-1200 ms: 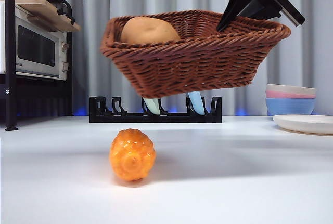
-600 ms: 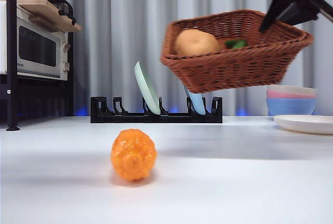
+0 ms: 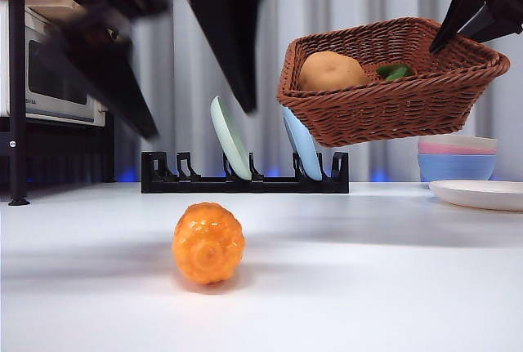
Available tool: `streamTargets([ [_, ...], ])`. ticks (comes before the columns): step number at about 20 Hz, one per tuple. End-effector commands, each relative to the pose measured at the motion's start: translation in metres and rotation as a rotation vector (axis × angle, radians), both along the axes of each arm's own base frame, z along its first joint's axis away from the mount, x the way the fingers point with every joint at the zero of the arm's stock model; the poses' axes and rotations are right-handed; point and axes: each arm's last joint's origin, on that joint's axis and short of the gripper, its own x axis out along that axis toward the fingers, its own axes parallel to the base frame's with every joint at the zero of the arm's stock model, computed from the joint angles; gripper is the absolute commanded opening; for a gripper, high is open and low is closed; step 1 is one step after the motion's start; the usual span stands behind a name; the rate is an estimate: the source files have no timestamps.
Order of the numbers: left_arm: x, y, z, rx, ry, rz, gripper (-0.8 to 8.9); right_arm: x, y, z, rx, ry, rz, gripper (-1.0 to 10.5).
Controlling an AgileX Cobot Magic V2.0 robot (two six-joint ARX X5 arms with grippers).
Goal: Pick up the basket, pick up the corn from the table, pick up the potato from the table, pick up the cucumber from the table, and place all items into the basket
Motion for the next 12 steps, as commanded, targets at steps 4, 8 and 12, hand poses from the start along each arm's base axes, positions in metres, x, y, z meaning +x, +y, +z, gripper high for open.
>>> streamTargets([
  [4,0.042,0.002,-0.049,0.035,0.136,0.051,5.62,0.001,0.0,0.002,0.019,-0.013,-0.001,-0.1],
  [8,0.052,-0.002,-0.067,0.036,0.159,0.037,3.97,0.001,0.0,0.002,0.019,-0.013,-0.002,-0.1],
  [12,0.052,-0.006,-0.07,0.045,0.141,-0.018,0.73,0.0,0.0,0.001,0.019,-0.006,-0.001,-0.1],
])
